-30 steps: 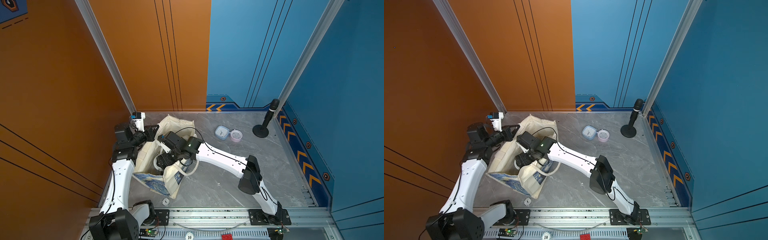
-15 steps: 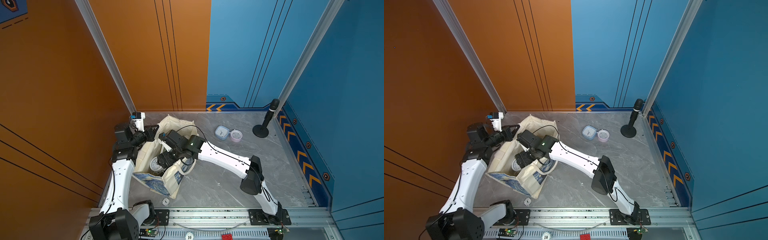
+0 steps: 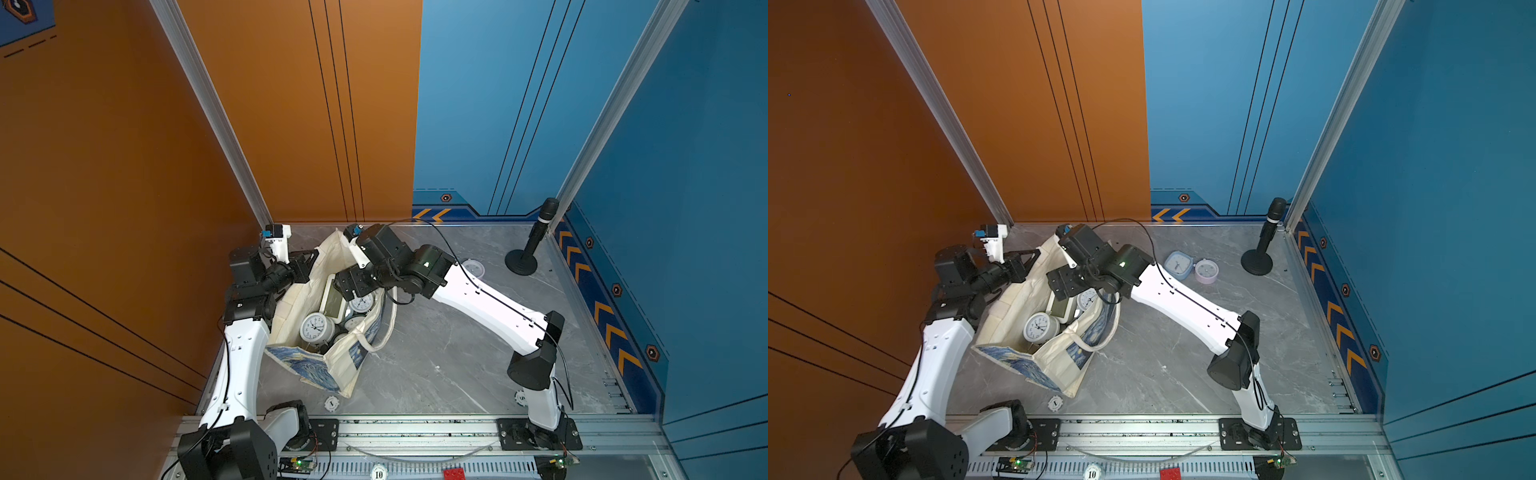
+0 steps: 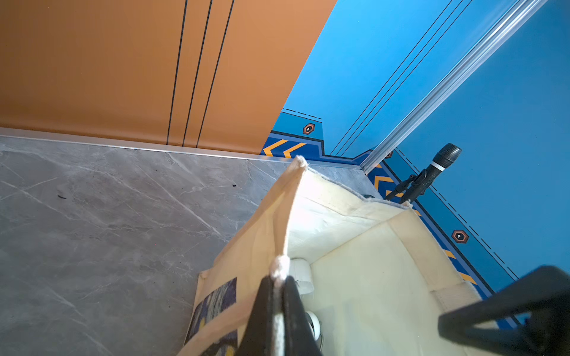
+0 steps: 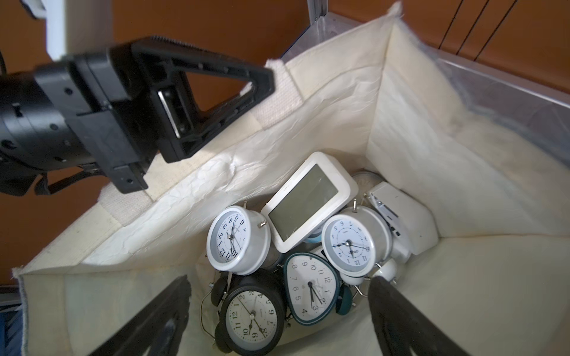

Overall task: Put the alarm clock into the canvas bag
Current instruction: Place the alarm at the canvas bag, then move the alarm to the center of the board.

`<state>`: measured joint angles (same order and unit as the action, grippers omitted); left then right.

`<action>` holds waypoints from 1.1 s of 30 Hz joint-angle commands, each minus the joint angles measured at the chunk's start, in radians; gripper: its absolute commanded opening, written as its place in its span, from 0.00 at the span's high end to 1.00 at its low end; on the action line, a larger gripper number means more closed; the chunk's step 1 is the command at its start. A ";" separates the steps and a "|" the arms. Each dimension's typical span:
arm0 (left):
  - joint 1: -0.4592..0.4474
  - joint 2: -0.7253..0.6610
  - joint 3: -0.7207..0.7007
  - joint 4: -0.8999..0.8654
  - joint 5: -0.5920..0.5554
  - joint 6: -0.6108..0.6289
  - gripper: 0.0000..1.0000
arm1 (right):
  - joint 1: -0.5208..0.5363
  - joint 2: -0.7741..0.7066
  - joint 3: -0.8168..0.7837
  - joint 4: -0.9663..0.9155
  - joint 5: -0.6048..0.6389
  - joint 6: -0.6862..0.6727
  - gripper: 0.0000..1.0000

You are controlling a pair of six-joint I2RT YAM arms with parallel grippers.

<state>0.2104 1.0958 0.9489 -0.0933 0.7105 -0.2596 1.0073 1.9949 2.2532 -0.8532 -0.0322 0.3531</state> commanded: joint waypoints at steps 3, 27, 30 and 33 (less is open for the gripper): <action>-0.015 -0.027 -0.008 0.046 0.015 -0.007 1.00 | -0.055 -0.077 -0.029 -0.004 0.100 -0.053 0.04; -0.017 -0.040 -0.010 0.046 0.013 -0.006 1.00 | -0.476 -0.121 -0.290 0.025 0.087 -0.137 0.00; -0.017 -0.039 -0.010 0.046 0.012 -0.004 1.00 | -0.522 -0.063 -0.284 0.043 0.051 -0.188 0.00; -0.018 -0.037 -0.011 0.047 0.010 -0.004 1.00 | -0.565 -0.004 -0.286 0.089 0.010 -0.230 0.00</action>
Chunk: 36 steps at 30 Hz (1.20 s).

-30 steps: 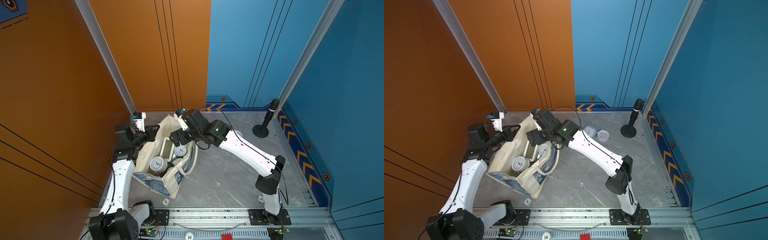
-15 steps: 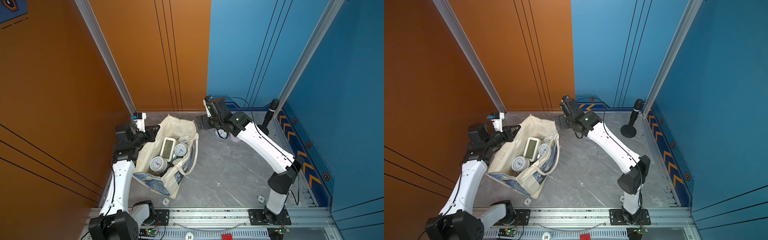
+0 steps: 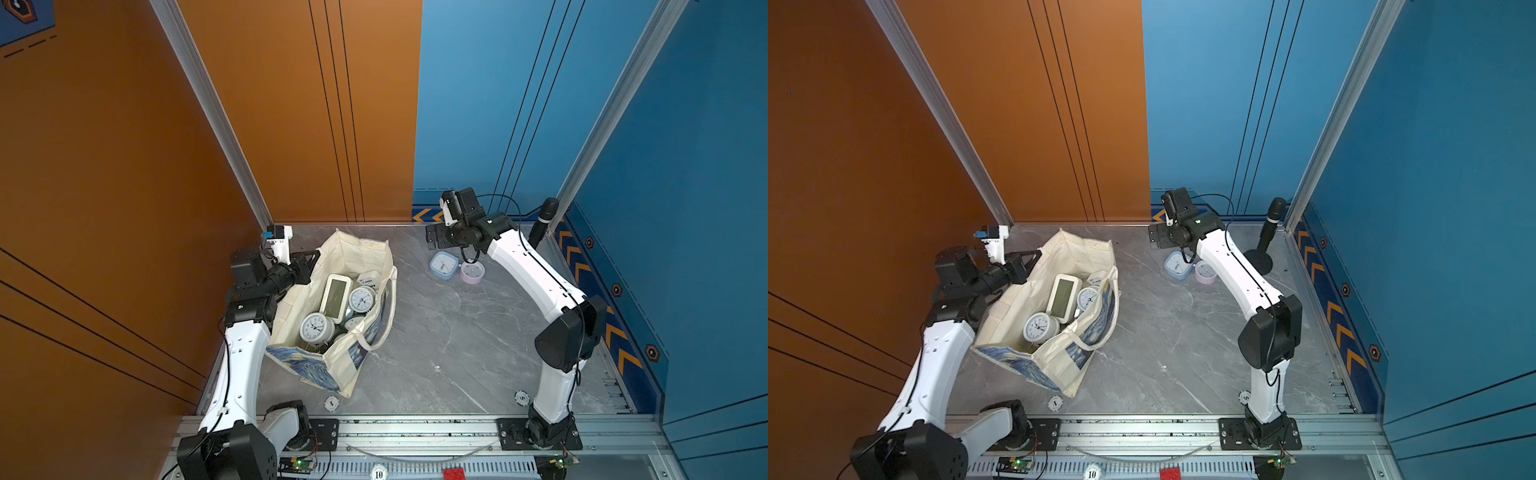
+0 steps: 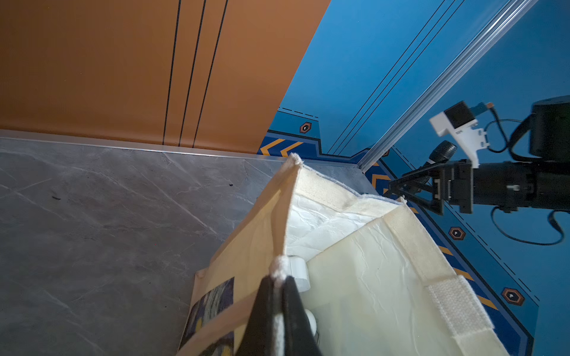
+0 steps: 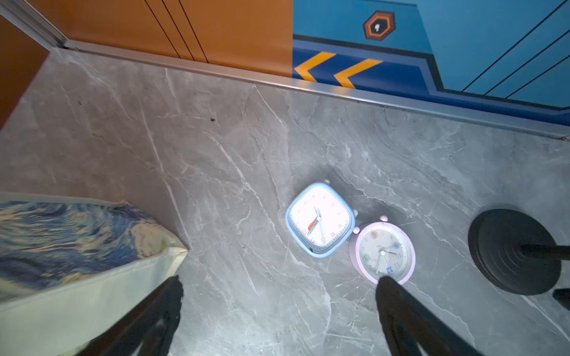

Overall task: Put the alarm clock into the canvas bag
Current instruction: Move the alarm to the center of the board.

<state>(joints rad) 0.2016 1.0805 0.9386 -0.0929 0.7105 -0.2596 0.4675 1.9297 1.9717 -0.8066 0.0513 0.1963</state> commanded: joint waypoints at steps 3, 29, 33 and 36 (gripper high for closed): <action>-0.008 -0.019 0.000 0.046 0.012 -0.004 1.00 | -0.067 0.129 0.016 0.076 -0.135 -0.090 0.00; -0.014 -0.013 -0.003 0.046 -0.001 -0.001 1.00 | -0.176 0.497 0.180 0.113 -0.290 -0.106 0.15; -0.014 -0.017 -0.006 0.046 -0.008 0.002 1.00 | -0.167 0.436 0.102 0.115 -0.276 -0.094 0.21; -0.013 -0.021 -0.006 0.046 -0.010 0.003 1.00 | -0.157 0.389 0.044 0.114 -0.266 -0.082 0.24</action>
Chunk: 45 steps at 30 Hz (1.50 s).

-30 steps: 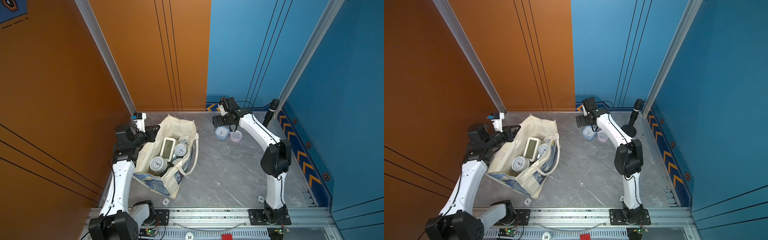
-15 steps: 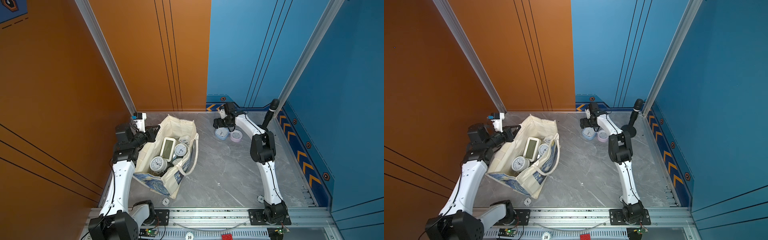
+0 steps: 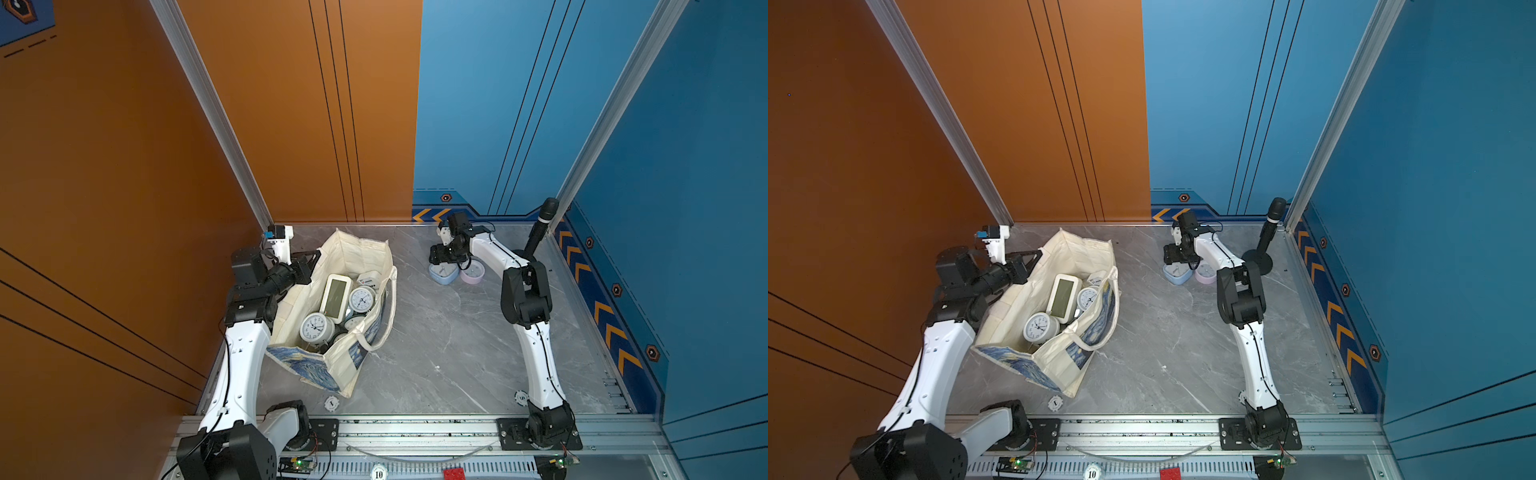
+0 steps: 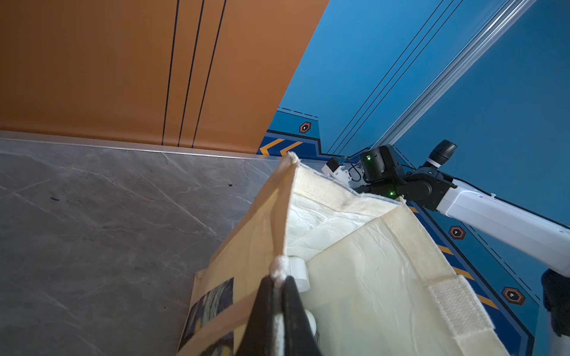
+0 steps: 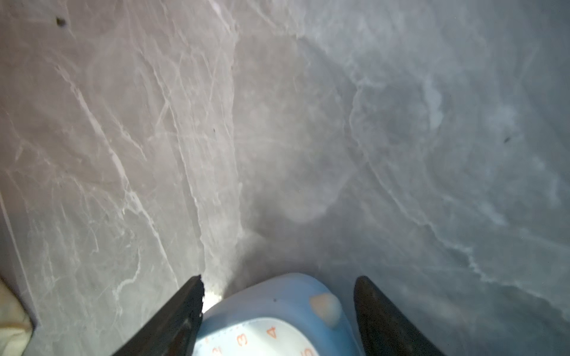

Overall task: Put the alarm clock into the canvas bag
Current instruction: Move the alarm to the center of the board, then pick up the alarm from the center of the board.

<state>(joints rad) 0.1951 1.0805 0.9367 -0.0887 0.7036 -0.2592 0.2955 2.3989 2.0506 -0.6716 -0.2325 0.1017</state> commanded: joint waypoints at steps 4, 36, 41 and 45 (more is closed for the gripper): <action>-0.006 -0.028 -0.004 0.035 -0.013 0.009 1.00 | 0.025 -0.137 -0.119 -0.022 0.037 0.042 0.26; 0.002 -0.024 -0.002 0.035 -0.009 0.008 1.00 | -0.001 -0.578 -0.765 0.248 -0.242 0.399 0.10; 0.000 -0.024 -0.005 0.034 -0.010 0.008 1.00 | -0.062 -0.583 -0.874 0.433 -0.409 0.474 0.10; 0.001 -0.022 -0.004 0.034 -0.010 0.008 1.00 | -0.100 -0.554 -0.936 0.571 -0.505 0.526 0.12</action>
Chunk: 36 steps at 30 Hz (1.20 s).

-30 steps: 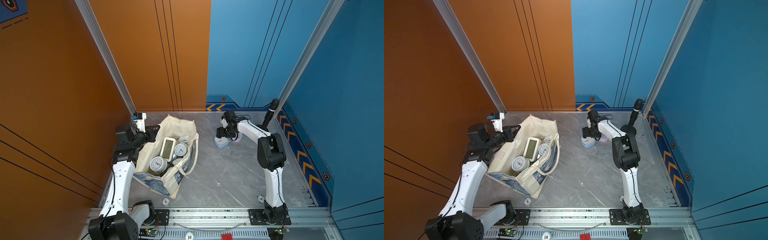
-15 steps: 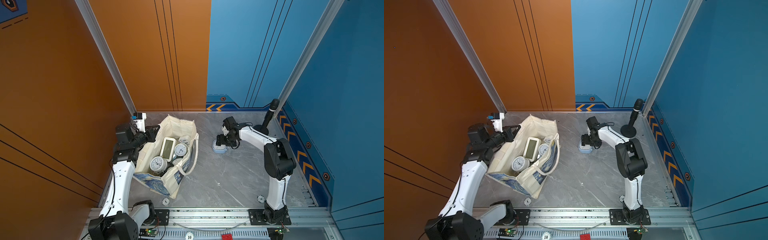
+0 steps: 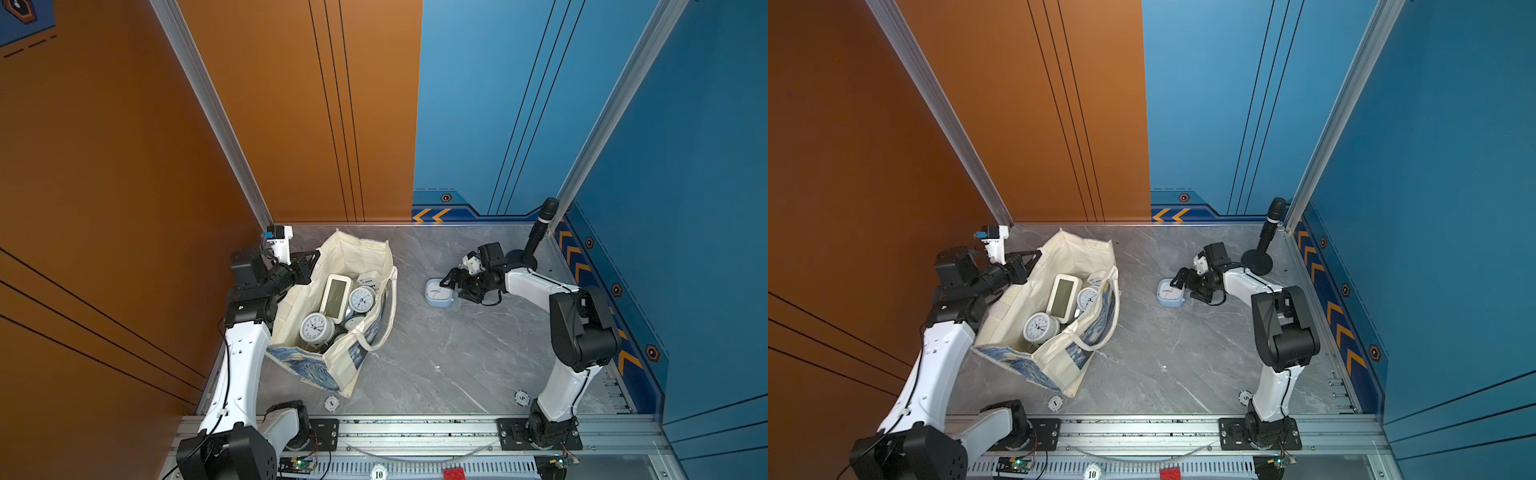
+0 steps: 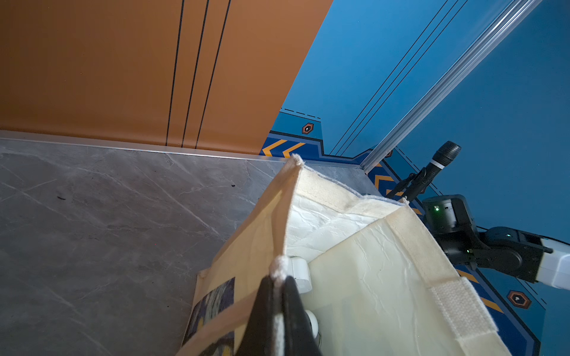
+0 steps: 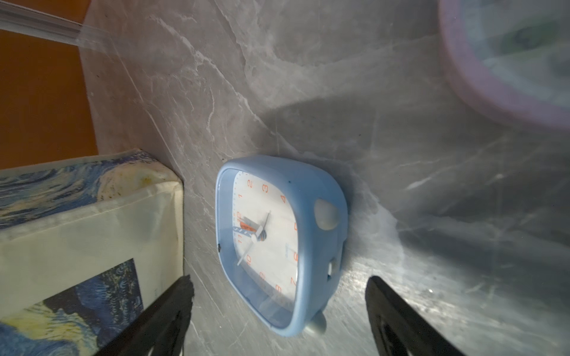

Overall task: Put the alarm clock into the canvas bag
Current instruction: Pick up the alarm from the center of the board.

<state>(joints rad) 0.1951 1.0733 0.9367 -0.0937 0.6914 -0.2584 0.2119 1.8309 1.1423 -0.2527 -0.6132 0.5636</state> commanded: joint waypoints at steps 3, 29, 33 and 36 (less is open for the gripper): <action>-0.002 -0.015 -0.004 0.039 -0.001 0.009 1.00 | -0.039 0.041 -0.065 0.245 -0.175 0.109 0.15; -0.001 -0.021 -0.008 0.039 -0.009 0.016 1.00 | -0.083 0.210 -0.111 0.430 -0.382 0.192 0.26; -0.002 -0.022 -0.008 0.040 -0.009 0.016 1.00 | -0.076 0.223 -0.110 0.439 -0.384 0.192 0.31; -0.001 -0.021 -0.007 0.039 -0.007 0.016 1.00 | -0.075 0.226 -0.110 0.443 -0.375 0.192 0.35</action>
<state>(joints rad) 0.1951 1.0733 0.9360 -0.0933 0.6884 -0.2546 0.1272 2.0281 1.0367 0.1951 -0.9970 0.7467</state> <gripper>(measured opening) 0.076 0.652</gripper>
